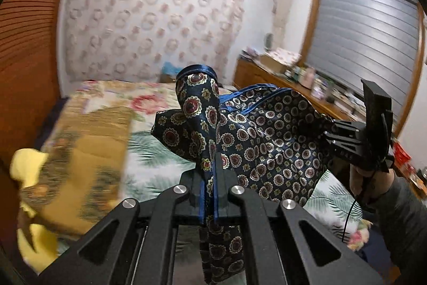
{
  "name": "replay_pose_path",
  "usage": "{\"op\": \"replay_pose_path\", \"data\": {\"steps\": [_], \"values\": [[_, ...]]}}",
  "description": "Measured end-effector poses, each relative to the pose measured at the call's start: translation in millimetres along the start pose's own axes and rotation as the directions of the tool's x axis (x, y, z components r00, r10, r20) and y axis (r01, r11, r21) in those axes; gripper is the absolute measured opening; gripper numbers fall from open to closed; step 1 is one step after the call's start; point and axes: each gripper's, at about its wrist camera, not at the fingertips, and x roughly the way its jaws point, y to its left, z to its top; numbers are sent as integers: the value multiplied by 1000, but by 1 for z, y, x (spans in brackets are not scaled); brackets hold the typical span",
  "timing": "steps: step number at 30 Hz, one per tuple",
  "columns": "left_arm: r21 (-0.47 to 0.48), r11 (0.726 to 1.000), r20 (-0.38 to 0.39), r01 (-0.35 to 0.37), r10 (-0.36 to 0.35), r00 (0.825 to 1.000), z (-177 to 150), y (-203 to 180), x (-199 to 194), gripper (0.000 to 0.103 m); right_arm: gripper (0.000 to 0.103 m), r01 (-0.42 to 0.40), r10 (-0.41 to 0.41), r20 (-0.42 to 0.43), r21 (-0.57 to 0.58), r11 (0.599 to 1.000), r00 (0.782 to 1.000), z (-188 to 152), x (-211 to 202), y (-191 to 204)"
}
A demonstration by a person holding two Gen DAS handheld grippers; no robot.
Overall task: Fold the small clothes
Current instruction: 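Carry the robe bundle with both grippers and lower it beside the yellow cushion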
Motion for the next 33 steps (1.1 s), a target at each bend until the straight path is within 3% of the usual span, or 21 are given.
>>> {"op": "replay_pose_path", "data": {"steps": [8, 12, 17, 26, 33], "values": [[-86, 987, 89, -139, 147, 985, 2, 79, -28, 5, 7, -95, 98, 16, -146, 985, 995, 75, 75, 65], [-138, 968, 86, -208, 221, 972, -7, 112, -20, 5, 7, -128, 133, 5, -230, 965, 991, 109, 126, 86], [-209, 947, 58, -243, 260, 964, -28, 145, -3, 5, 7, -139, 146, -5, -331, 933, 989, 135, 189, 105], [-265, 915, 15, -304, 319, 948, -57, 153, 2, 5, 7, -196, 193, -48, -405, 893, 980, 155, 259, 114], [-279, 897, -15, -343, 354, 935, -71, 156, -2, 5, 9, -221, 223, -39, -380, 898, 974, 167, 282, 89]]}}
